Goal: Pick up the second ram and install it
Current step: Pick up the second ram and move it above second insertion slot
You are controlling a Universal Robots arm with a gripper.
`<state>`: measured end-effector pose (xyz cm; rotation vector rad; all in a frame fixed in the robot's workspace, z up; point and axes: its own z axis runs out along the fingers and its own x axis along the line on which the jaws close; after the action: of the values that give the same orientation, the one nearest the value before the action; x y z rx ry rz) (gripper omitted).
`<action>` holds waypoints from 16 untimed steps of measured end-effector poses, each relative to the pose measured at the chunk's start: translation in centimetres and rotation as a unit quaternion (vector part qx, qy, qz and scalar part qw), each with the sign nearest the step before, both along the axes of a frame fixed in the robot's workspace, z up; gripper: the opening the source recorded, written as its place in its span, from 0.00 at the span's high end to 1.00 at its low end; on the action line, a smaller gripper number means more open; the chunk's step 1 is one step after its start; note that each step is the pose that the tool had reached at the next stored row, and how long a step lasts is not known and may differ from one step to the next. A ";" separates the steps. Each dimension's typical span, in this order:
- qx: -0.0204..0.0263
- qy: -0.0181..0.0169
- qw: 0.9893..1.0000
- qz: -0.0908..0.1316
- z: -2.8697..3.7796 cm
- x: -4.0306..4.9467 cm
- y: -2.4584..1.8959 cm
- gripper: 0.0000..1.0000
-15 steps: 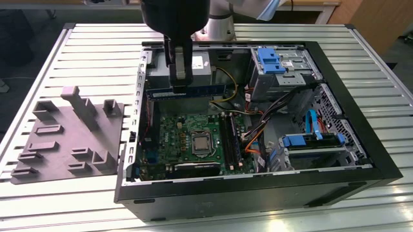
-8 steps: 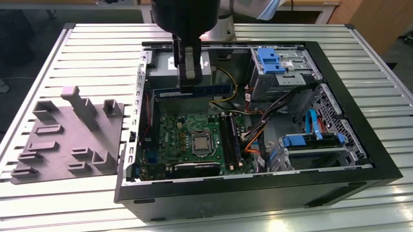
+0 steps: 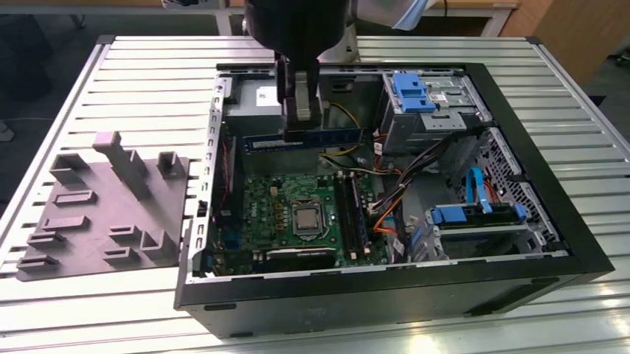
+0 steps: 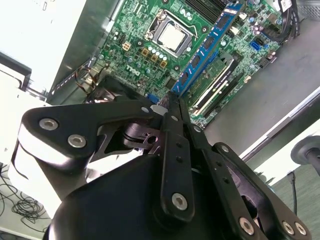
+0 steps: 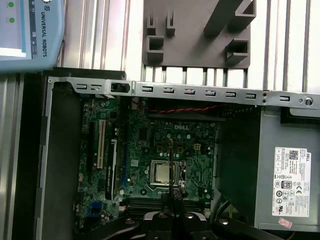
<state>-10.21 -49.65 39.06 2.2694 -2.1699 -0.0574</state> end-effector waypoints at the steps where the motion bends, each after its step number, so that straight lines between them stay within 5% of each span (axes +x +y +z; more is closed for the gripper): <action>1: 0.000 0.000 1.000 0.000 0.00 0.07 0.00 0.89; 16: 0.000 0.002 1.000 0.000 -0.28 0.55 0.09 0.89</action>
<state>-9.65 -49.57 38.78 2.2675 -2.1683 -0.0612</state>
